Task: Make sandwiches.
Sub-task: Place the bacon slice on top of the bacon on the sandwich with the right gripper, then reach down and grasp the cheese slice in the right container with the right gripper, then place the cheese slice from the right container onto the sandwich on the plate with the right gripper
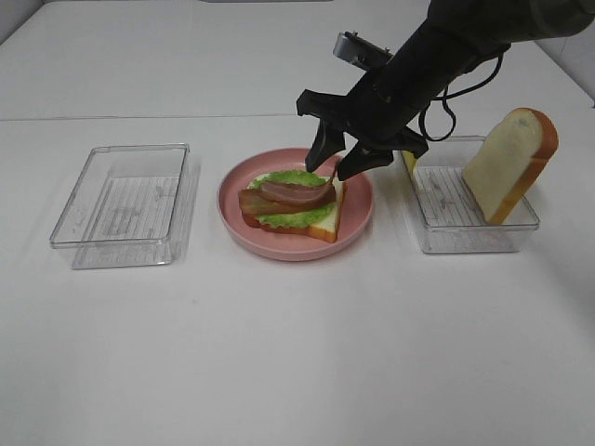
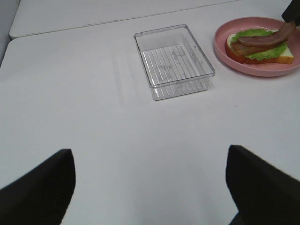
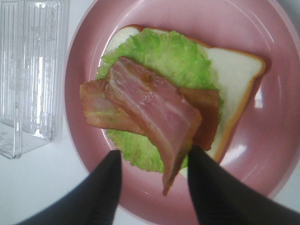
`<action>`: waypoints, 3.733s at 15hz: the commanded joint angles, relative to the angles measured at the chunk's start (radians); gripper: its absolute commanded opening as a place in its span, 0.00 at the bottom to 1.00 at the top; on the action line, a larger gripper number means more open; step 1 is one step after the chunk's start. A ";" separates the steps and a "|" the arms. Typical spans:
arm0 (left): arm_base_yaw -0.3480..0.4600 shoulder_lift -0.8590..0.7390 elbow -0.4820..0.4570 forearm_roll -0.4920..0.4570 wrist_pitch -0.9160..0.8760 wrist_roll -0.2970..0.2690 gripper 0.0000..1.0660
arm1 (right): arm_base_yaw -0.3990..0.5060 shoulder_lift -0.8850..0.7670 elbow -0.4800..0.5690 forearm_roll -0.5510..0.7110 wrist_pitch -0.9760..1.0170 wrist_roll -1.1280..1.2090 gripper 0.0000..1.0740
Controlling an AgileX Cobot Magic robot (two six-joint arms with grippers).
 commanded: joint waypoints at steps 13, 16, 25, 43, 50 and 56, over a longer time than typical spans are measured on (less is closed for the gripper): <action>0.001 -0.020 0.005 -0.005 -0.007 0.000 0.78 | -0.003 -0.185 -0.173 -0.629 0.191 0.208 0.71; 0.001 -0.020 0.005 -0.005 -0.007 0.000 0.78 | -0.004 -0.172 -0.242 -0.704 0.189 0.212 0.66; 0.001 -0.020 0.005 -0.005 -0.007 0.000 0.78 | -0.047 0.114 -0.422 -0.631 0.302 0.212 0.63; 0.001 -0.020 0.005 -0.005 -0.007 0.000 0.78 | -0.082 0.124 -0.425 -0.570 0.316 0.204 0.00; 0.001 -0.020 0.005 -0.005 -0.007 0.000 0.78 | -0.082 -0.053 -0.425 -0.357 0.374 0.109 0.00; 0.001 -0.020 0.005 -0.005 -0.007 0.000 0.78 | -0.029 -0.034 -0.358 -0.018 0.436 -0.034 0.00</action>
